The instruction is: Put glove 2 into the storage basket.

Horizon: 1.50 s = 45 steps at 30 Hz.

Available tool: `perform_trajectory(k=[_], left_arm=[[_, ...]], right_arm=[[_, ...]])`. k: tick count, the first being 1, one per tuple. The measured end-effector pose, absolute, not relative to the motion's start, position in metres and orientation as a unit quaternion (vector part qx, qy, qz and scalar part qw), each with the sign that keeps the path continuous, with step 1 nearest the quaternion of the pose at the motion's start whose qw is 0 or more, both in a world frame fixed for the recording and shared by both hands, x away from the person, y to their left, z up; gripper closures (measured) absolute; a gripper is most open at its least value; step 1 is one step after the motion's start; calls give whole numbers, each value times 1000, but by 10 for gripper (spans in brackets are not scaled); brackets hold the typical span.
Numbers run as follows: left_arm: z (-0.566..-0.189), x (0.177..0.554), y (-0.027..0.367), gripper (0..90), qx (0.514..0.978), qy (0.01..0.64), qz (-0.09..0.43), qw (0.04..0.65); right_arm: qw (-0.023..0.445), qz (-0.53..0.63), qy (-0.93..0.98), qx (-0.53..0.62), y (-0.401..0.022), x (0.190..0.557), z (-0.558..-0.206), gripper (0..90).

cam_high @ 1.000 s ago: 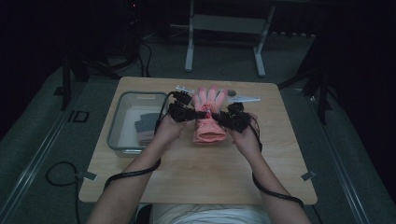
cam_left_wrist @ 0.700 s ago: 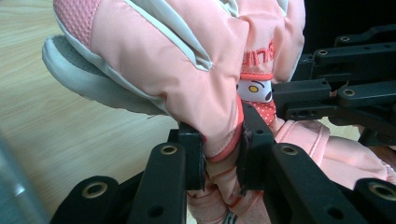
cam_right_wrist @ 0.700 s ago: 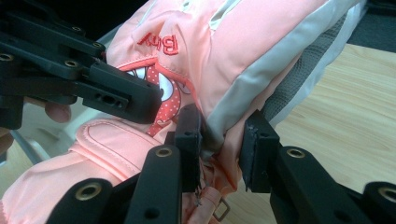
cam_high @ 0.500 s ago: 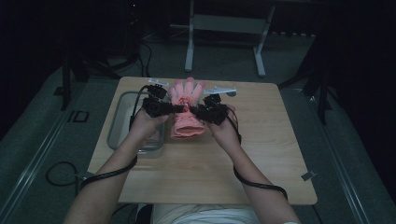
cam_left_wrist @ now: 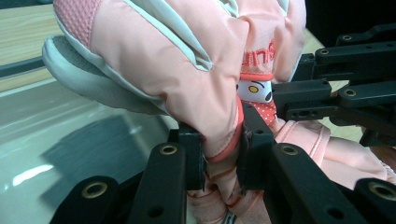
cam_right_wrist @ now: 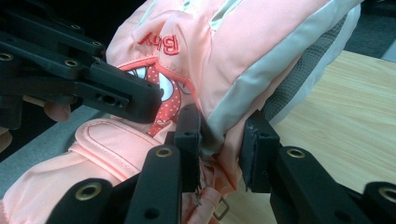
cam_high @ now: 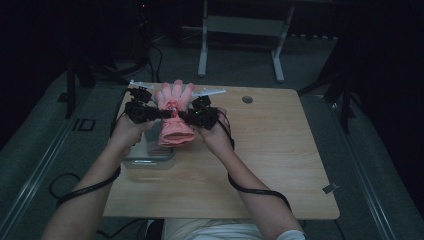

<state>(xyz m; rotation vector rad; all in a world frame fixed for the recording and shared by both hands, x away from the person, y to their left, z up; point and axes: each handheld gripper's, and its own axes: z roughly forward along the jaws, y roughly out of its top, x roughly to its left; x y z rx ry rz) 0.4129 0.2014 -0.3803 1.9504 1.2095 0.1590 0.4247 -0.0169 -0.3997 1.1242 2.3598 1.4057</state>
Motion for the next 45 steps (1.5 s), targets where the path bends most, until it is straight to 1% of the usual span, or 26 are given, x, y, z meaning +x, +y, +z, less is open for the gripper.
perform_trajectory(k=[5,10,16,18,24,31,33,36,40,45], left_arm=[[-377,411,221,746,776,490,77,388],[-379,411,241,746,771,501,78,385],[-394,414,259,746,767,511,69,381],[-398,415,260,746,767,513,68,381],[-426,425,261,746,756,523,45,392],[-451,433,259,745,755,531,20,383],[-464,434,260,744,755,537,4,375],[-472,435,257,734,766,539,16,349],[-477,438,259,712,757,551,10,352],[-480,440,260,657,750,562,13,349]], right_arm=[[73,480,790,375,5,426,-403,714],[61,490,787,370,26,430,-408,714],[48,490,789,367,45,436,-423,713],[47,488,790,368,46,436,-425,713],[52,464,798,381,49,442,-444,714],[47,442,804,394,48,448,-464,713],[39,426,813,395,49,449,-475,711],[39,411,822,393,53,449,-484,706],[39,403,823,397,55,451,-488,691],[45,404,824,395,54,453,-487,632]])
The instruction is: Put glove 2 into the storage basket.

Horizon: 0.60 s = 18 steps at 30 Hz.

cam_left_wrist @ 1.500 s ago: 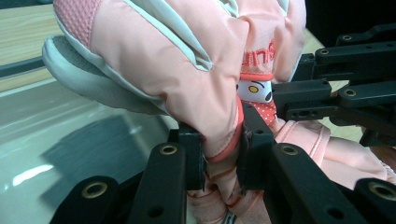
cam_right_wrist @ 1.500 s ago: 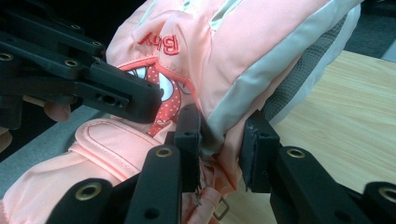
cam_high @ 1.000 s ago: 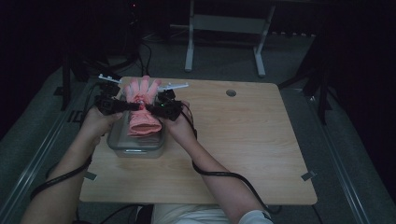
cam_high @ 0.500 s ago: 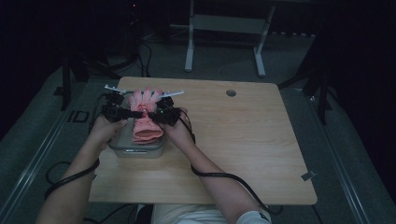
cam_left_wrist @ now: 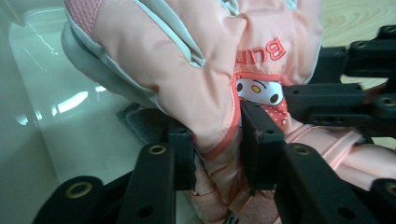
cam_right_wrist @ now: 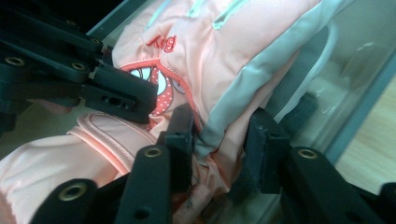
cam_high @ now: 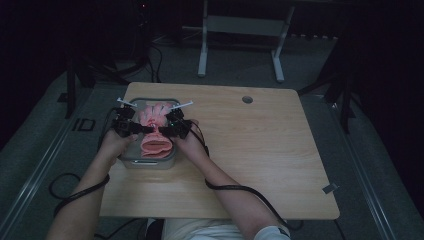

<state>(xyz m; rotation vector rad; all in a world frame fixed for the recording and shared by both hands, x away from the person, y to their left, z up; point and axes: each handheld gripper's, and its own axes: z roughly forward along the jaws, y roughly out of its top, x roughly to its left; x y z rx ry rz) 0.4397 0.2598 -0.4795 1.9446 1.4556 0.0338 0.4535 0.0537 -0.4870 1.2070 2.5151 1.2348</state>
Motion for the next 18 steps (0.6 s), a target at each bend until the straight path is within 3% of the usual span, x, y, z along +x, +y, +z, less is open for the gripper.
perform_trajectory(k=[6,7,14,18], left_arm=[[-477,441,256,576,752,565,34,337],[-476,441,253,546,756,563,54,330],[-471,440,245,406,770,554,128,290],[-466,437,246,346,767,547,143,305]], right_arm=[[60,418,821,383,43,454,-480,534],[63,436,815,377,32,453,-475,467],[29,476,801,361,7,453,-466,283],[21,491,798,349,-5,451,-464,253]])
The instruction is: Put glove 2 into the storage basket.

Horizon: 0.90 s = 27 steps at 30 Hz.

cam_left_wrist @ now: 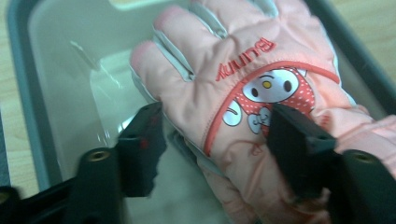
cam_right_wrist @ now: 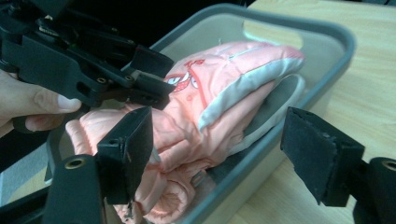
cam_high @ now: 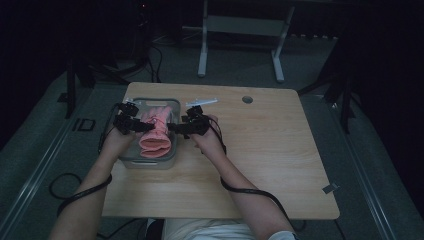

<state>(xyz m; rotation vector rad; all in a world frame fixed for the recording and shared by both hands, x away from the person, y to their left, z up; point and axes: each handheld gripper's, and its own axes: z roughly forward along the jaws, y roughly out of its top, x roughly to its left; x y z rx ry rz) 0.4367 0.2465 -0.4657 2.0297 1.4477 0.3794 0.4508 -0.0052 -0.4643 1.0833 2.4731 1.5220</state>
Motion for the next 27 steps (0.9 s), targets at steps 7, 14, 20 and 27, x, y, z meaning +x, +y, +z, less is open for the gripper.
perform_trajectory(k=[7,14,20,27], left_arm=[[-460,432,250,182,765,533,162,323],[-453,428,254,143,758,527,180,339],[-447,424,252,132,762,517,184,345],[-431,412,241,74,758,490,203,381]], right_arm=[[34,507,789,346,-22,451,-459,208],[44,510,786,346,-29,452,-458,189],[48,510,789,340,-30,451,-459,186],[58,511,791,332,-35,448,-456,177]])
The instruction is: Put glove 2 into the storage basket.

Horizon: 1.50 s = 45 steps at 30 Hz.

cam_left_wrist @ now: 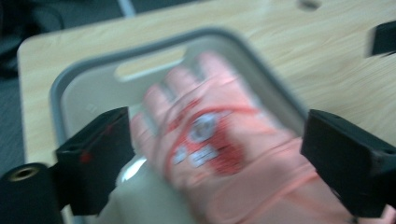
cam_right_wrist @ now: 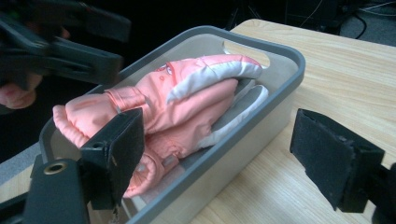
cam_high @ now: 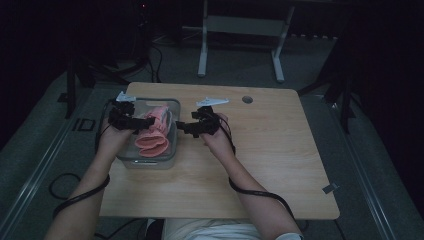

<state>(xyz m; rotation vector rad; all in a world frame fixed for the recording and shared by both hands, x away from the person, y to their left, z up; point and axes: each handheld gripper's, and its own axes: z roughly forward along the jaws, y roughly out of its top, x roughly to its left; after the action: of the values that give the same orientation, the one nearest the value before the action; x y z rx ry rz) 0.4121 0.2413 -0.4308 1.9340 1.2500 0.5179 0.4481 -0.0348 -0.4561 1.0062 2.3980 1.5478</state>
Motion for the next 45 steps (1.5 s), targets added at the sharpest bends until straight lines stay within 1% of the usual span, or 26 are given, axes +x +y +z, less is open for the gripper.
perform_trajectory(k=[4,7,8,9,14,15,17,19,22,26,30,31,39,45], left_arm=[[-422,403,228,30,765,469,207,390],[-419,398,220,30,767,460,207,398],[-416,392,211,30,772,445,207,404],[-415,389,207,30,773,439,207,408],[-413,376,184,31,779,407,197,434],[-413,373,179,33,780,398,200,440],[-411,364,168,52,779,375,222,450],[-411,356,155,52,787,350,224,456],[-413,348,136,51,809,319,207,448],[-418,340,116,51,813,300,174,467],[-428,335,97,51,827,278,150,466],[-428,335,97,51,827,278,150,466],[-447,332,72,51,839,253,101,472],[-462,330,63,50,848,236,79,468]], right_arm=[[60,509,794,327,-40,447,-453,164],[61,508,795,325,-43,445,-452,161],[62,507,797,323,-44,444,-451,159],[69,502,803,315,-52,441,-452,158],[75,499,804,314,-64,440,-453,158],[78,498,805,312,-67,439,-453,158],[84,496,807,309,-74,438,-454,158],[91,497,807,305,-81,436,-455,158],[94,498,807,303,-92,433,-456,158],[98,496,809,300,-103,428,-459,158],[102,494,811,296,-117,421,-463,158],[102,494,811,296,-117,421,-463,158],[113,481,822,284,-140,411,-476,158],[111,475,827,279,-154,405,-488,157]])
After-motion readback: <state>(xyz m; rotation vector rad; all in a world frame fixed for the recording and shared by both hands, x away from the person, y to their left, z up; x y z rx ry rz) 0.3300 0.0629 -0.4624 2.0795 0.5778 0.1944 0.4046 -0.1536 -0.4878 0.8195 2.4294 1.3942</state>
